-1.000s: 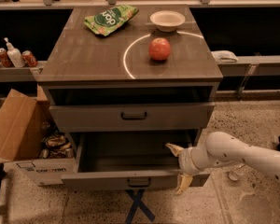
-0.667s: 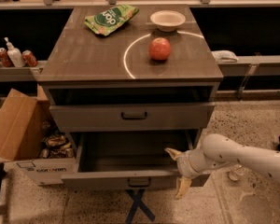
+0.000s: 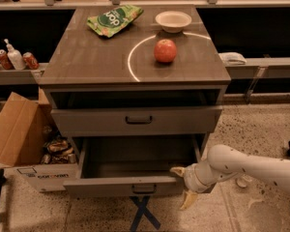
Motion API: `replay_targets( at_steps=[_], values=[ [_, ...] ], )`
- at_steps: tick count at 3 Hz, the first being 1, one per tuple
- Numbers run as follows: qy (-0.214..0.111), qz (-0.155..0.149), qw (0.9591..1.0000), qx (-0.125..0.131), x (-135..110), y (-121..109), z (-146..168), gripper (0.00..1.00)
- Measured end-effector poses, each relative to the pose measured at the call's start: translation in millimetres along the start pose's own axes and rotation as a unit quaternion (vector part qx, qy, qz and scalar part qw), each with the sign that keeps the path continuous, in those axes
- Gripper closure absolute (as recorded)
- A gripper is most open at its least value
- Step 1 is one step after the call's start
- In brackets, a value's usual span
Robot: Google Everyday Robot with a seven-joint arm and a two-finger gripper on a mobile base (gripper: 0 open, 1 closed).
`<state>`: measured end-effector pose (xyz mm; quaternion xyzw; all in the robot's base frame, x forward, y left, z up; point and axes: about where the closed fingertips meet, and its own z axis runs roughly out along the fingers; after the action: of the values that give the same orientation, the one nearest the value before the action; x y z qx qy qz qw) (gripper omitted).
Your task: Open middle drawer
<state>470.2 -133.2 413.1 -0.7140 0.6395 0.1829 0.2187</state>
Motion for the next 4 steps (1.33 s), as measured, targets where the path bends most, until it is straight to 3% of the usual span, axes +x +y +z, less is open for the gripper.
replay_targets(
  at_steps=[2,3,4],
  values=[
    [-0.004,0.002,0.9999,-0.011,1,9,4,0.65],
    [-0.01,0.001,0.9999,-0.011,0,15,2,0.95],
    [-0.012,0.001,0.9999,-0.01,-1,18,1,1.0]
  ],
)
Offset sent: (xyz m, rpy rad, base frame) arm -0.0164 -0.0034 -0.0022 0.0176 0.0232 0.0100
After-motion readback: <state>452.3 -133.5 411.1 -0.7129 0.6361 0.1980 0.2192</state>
